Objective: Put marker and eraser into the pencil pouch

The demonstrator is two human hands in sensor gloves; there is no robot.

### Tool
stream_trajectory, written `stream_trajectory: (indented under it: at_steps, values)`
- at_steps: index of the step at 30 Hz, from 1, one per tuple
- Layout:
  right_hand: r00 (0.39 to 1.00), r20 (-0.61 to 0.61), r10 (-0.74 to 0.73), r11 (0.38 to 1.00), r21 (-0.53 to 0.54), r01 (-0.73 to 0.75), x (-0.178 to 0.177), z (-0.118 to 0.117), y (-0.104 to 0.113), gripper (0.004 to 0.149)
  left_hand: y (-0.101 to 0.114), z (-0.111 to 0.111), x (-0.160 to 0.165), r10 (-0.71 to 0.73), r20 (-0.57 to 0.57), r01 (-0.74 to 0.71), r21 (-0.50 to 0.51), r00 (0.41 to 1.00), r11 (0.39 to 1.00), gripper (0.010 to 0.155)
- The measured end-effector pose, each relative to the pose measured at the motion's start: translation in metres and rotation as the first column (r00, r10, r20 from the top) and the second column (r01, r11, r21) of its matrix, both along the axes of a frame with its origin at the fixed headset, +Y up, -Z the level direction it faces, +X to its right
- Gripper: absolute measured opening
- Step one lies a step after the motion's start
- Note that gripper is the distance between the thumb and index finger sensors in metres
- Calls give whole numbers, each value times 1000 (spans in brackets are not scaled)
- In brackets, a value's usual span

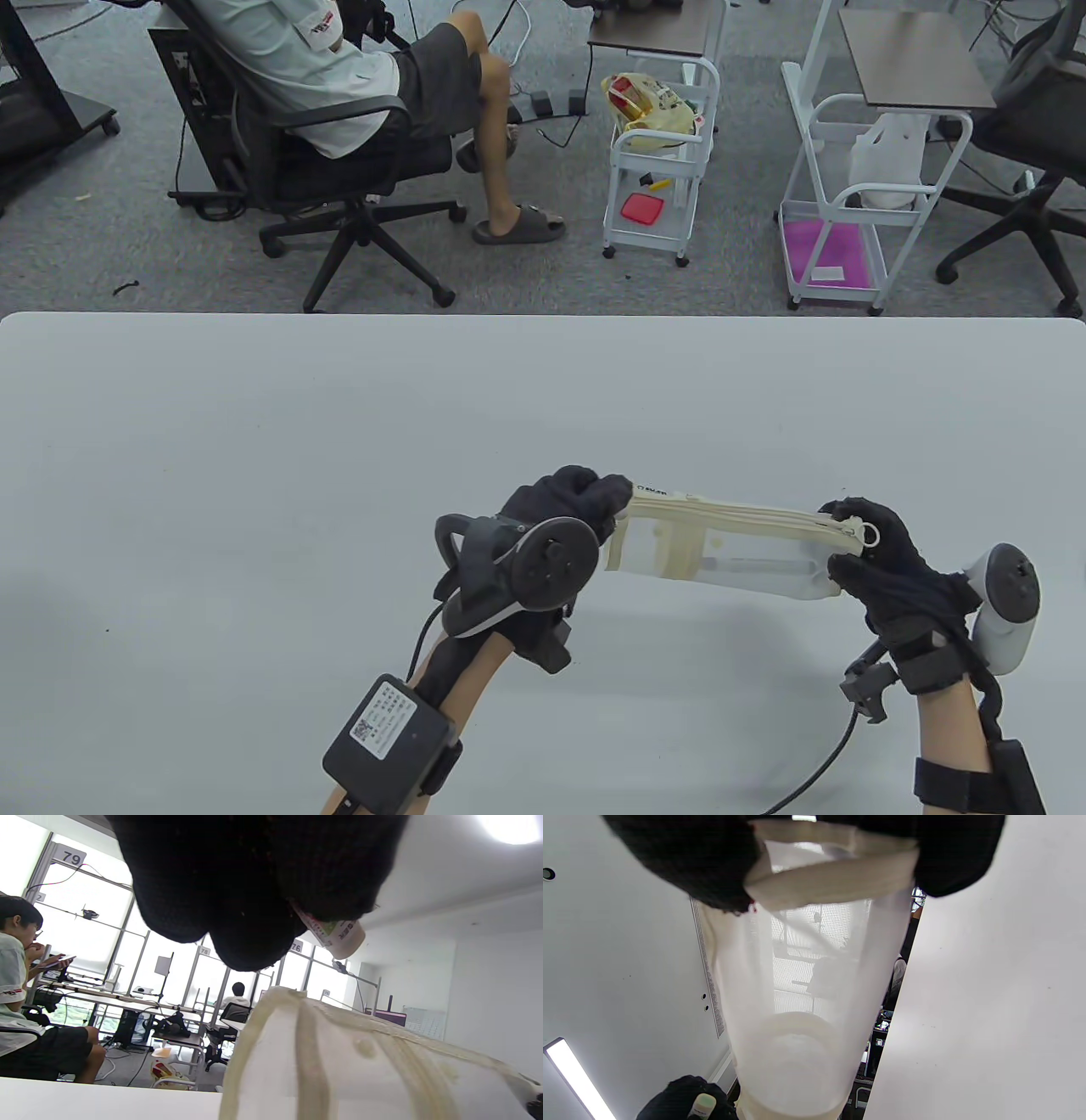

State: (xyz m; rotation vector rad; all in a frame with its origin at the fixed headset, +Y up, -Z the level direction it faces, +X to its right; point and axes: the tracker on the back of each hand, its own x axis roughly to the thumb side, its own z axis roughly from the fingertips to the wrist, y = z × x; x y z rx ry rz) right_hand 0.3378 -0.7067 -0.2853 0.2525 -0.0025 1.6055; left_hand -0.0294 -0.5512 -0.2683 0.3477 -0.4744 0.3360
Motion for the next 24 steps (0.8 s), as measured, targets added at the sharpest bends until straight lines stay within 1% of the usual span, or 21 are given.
stream_trajectory:
  at_steps: [4, 7, 9, 12, 14, 17, 21, 23, 24]
  values:
    - [999, -22, 29, 1000, 8, -29, -3, 0, 2, 64, -1, -1, 33, -81, 31, 81, 14, 996, 997, 47]
    - [997, -57, 48, 999, 14, -47, -8, 1, 5, 65, -3, -1, 52, -186, 38, 185, 39, 982, 982, 47]
    - [994, -80, 76, 997, 22, -74, -12, 2, 7, 64, -4, -1, 63, -259, 47, 258, 31, 965, 966, 47]
    - [989, -99, 111, 994, 33, -108, -17, 2, 10, 65, -5, 0, 72, -290, 54, 290, 6, 956, 957, 46]
    - [986, -111, 124, 992, 38, -121, -21, 3, 11, 64, -5, 3, 77, -339, 22, 337, 56, 941, 940, 46]
    - [986, -97, 138, 990, 53, -133, -24, 4, 13, 64, -8, 7, 84, -419, -37, 419, 148, 907, 896, 46]
    - [988, -107, 113, 993, 57, -107, -26, 5, 13, 64, -11, 8, 90, -441, -53, 443, 183, 896, 878, 48]
    - [991, -99, 94, 994, 65, -87, -28, 5, 14, 63, -13, 7, 92, -447, -47, 449, 167, 893, 878, 55]
    - [990, -94, 109, 992, 67, -103, -28, 5, 15, 63, -13, 6, 93, -446, -47, 447, 172, 894, 878, 56]
